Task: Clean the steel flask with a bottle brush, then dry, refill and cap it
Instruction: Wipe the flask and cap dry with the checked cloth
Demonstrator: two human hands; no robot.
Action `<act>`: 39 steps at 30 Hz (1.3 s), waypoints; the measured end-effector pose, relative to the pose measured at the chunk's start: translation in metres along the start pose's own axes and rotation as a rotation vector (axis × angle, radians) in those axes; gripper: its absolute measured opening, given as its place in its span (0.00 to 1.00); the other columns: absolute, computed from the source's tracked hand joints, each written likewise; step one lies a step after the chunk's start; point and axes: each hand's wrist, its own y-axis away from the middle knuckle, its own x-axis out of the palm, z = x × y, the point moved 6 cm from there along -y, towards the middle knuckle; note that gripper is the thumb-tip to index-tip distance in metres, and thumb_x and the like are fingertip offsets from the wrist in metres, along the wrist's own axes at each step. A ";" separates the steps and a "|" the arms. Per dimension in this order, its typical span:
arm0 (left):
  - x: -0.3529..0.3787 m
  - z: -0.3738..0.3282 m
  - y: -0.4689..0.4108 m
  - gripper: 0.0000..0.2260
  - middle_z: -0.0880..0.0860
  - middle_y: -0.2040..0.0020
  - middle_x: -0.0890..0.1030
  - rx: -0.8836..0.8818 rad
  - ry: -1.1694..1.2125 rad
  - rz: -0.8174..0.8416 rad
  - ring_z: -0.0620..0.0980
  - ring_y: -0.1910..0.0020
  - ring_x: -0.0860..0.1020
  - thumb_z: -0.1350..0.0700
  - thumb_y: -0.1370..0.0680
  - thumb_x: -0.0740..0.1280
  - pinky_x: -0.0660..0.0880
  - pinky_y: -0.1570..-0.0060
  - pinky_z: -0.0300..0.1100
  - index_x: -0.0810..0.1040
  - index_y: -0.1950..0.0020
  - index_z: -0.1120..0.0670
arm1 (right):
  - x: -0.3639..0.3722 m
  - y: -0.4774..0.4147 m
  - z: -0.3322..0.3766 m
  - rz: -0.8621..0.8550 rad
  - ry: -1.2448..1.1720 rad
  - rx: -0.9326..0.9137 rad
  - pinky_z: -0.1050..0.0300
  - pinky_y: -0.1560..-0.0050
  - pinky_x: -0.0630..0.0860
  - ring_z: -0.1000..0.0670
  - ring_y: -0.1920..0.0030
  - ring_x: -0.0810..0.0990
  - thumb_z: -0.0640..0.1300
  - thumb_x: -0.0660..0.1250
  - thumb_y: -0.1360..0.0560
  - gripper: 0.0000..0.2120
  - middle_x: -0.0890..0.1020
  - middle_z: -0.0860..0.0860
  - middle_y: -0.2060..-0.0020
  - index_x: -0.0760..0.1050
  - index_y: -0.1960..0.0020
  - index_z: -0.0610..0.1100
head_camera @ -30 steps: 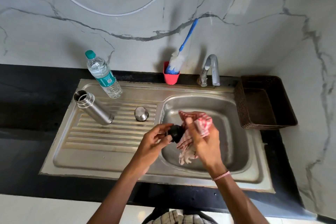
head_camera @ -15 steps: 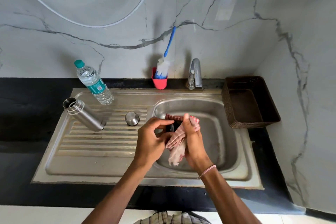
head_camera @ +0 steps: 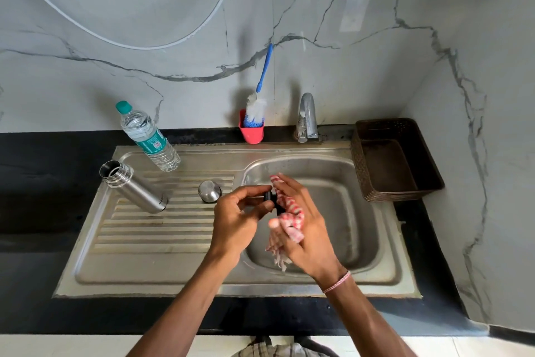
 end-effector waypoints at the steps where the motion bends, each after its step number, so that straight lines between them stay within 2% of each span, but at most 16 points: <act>1: 0.003 -0.001 0.001 0.16 0.49 0.51 0.88 0.006 -0.007 0.025 0.48 0.49 0.86 0.69 0.27 0.76 0.81 0.41 0.49 0.86 0.47 0.51 | 0.001 -0.003 0.001 0.006 0.059 0.001 0.49 0.31 0.72 0.49 0.29 0.73 0.55 0.64 0.20 0.26 0.75 0.49 0.31 0.71 0.27 0.43; 5: 0.008 -0.011 0.006 0.19 0.44 0.51 0.87 0.181 -0.168 0.110 0.44 0.50 0.85 0.72 0.29 0.76 0.81 0.46 0.40 0.85 0.49 0.49 | 0.006 -0.018 -0.029 0.003 -0.192 0.437 0.40 0.43 0.79 0.48 0.48 0.85 0.63 0.66 0.21 0.20 0.87 0.49 0.50 0.82 0.43 0.47; 8: 0.008 -0.012 0.008 0.21 0.44 0.49 0.85 0.290 -0.241 0.207 0.46 0.48 0.84 0.72 0.31 0.77 0.80 0.45 0.39 0.85 0.47 0.48 | 0.017 -0.014 -0.046 0.172 -0.729 0.949 0.36 0.34 0.74 0.37 0.44 0.82 0.62 0.68 0.22 0.33 0.82 0.33 0.42 0.77 0.38 0.32; 11: 0.001 -0.012 0.009 0.18 0.46 0.48 0.84 0.271 -0.172 0.175 0.47 0.47 0.83 0.70 0.29 0.77 0.82 0.46 0.45 0.86 0.44 0.52 | 0.017 -0.010 -0.041 0.139 -1.161 1.060 0.43 0.35 0.74 0.37 0.41 0.80 0.59 0.64 0.19 0.33 0.76 0.32 0.35 0.71 0.32 0.29; 13: -0.007 -0.009 0.005 0.16 0.46 0.47 0.85 0.230 -0.135 0.056 0.48 0.47 0.83 0.67 0.27 0.77 0.82 0.44 0.51 0.86 0.44 0.52 | 0.020 -0.002 -0.042 0.052 -1.253 1.012 0.41 0.34 0.74 0.36 0.40 0.80 0.62 0.63 0.19 0.33 0.79 0.33 0.38 0.75 0.33 0.31; 15: -0.017 -0.006 0.000 0.16 0.45 0.46 0.86 0.189 -0.127 -0.058 0.47 0.46 0.84 0.64 0.27 0.78 0.81 0.42 0.54 0.86 0.44 0.48 | 0.017 0.010 -0.042 -0.116 -1.082 0.874 0.37 0.37 0.77 0.34 0.42 0.82 0.64 0.67 0.23 0.33 0.82 0.33 0.43 0.78 0.37 0.34; 18: -0.020 -0.003 -0.004 0.16 0.46 0.48 0.87 0.137 -0.115 -0.106 0.46 0.48 0.85 0.64 0.28 0.79 0.81 0.40 0.57 0.87 0.45 0.47 | -0.010 0.014 -0.016 -0.206 -0.329 0.383 0.52 0.50 0.81 0.49 0.51 0.86 0.64 0.65 0.23 0.27 0.86 0.46 0.52 0.80 0.38 0.43; 21: -0.006 -0.001 0.002 0.17 0.48 0.49 0.87 0.088 -0.084 -0.043 0.47 0.48 0.85 0.69 0.28 0.77 0.82 0.42 0.54 0.86 0.46 0.49 | 0.007 0.003 -0.002 0.086 0.363 -0.024 0.53 0.29 0.71 0.48 0.29 0.73 0.57 0.61 0.20 0.30 0.75 0.44 0.29 0.68 0.25 0.39; 23: 0.002 0.000 0.007 0.19 0.48 0.49 0.87 0.079 -0.078 -0.007 0.46 0.48 0.85 0.73 0.28 0.75 0.82 0.43 0.51 0.86 0.47 0.50 | 0.008 -0.007 -0.003 0.078 0.312 0.038 0.52 0.32 0.74 0.49 0.33 0.77 0.59 0.60 0.19 0.26 0.78 0.46 0.34 0.73 0.29 0.42; 26: 0.007 -0.005 0.011 0.17 0.48 0.50 0.86 0.123 -0.061 0.057 0.45 0.50 0.85 0.74 0.28 0.74 0.83 0.47 0.46 0.85 0.48 0.54 | 0.001 -0.023 -0.018 -0.009 -0.112 0.407 0.48 0.52 0.80 0.50 0.57 0.85 0.67 0.61 0.21 0.27 0.85 0.47 0.59 0.81 0.51 0.42; 29: 0.006 -0.006 0.010 0.15 0.50 0.48 0.85 0.170 0.017 0.128 0.46 0.50 0.83 0.70 0.29 0.76 0.81 0.48 0.41 0.85 0.46 0.58 | 0.011 -0.026 -0.039 0.080 -0.858 0.954 0.41 0.39 0.78 0.39 0.50 0.85 0.65 0.65 0.22 0.32 0.85 0.37 0.49 0.78 0.44 0.34; 31: 0.006 -0.007 0.009 0.15 0.52 0.46 0.85 0.153 0.120 0.151 0.48 0.48 0.83 0.70 0.28 0.75 0.80 0.46 0.42 0.86 0.45 0.56 | 0.013 -0.026 -0.033 0.054 -1.163 1.047 0.42 0.35 0.75 0.37 0.43 0.81 0.64 0.64 0.21 0.36 0.79 0.33 0.40 0.74 0.35 0.30; 33: 0.006 -0.009 0.007 0.15 0.58 0.45 0.86 0.093 0.274 0.115 0.51 0.46 0.84 0.67 0.28 0.75 0.81 0.46 0.43 0.86 0.43 0.56 | 0.015 -0.022 -0.029 -0.039 -1.323 1.023 0.41 0.35 0.75 0.36 0.44 0.81 0.65 0.60 0.20 0.36 0.80 0.33 0.42 0.78 0.39 0.30; 35: 0.003 -0.009 0.002 0.17 0.59 0.47 0.87 0.030 0.403 0.053 0.52 0.46 0.85 0.63 0.29 0.73 0.82 0.46 0.44 0.83 0.41 0.60 | 0.009 -0.012 -0.031 -0.274 -1.269 0.829 0.34 0.33 0.72 0.36 0.43 0.82 0.64 0.60 0.20 0.33 0.83 0.35 0.44 0.81 0.41 0.34; 37: 0.002 -0.010 -0.003 0.18 0.58 0.46 0.87 0.009 0.432 0.029 0.53 0.44 0.85 0.62 0.29 0.73 0.82 0.45 0.44 0.81 0.39 0.62 | -0.016 -0.004 -0.022 -0.468 -0.878 0.514 0.32 0.32 0.71 0.39 0.42 0.82 0.60 0.63 0.19 0.23 0.85 0.41 0.44 0.83 0.41 0.41; 39: 0.006 -0.008 -0.005 0.17 0.57 0.47 0.87 -0.008 0.421 0.036 0.53 0.45 0.85 0.62 0.29 0.73 0.82 0.49 0.41 0.82 0.40 0.61 | -0.029 -0.010 0.006 -0.370 -0.490 0.181 0.42 0.32 0.74 0.43 0.36 0.80 0.54 0.63 0.20 0.23 0.82 0.45 0.38 0.78 0.34 0.40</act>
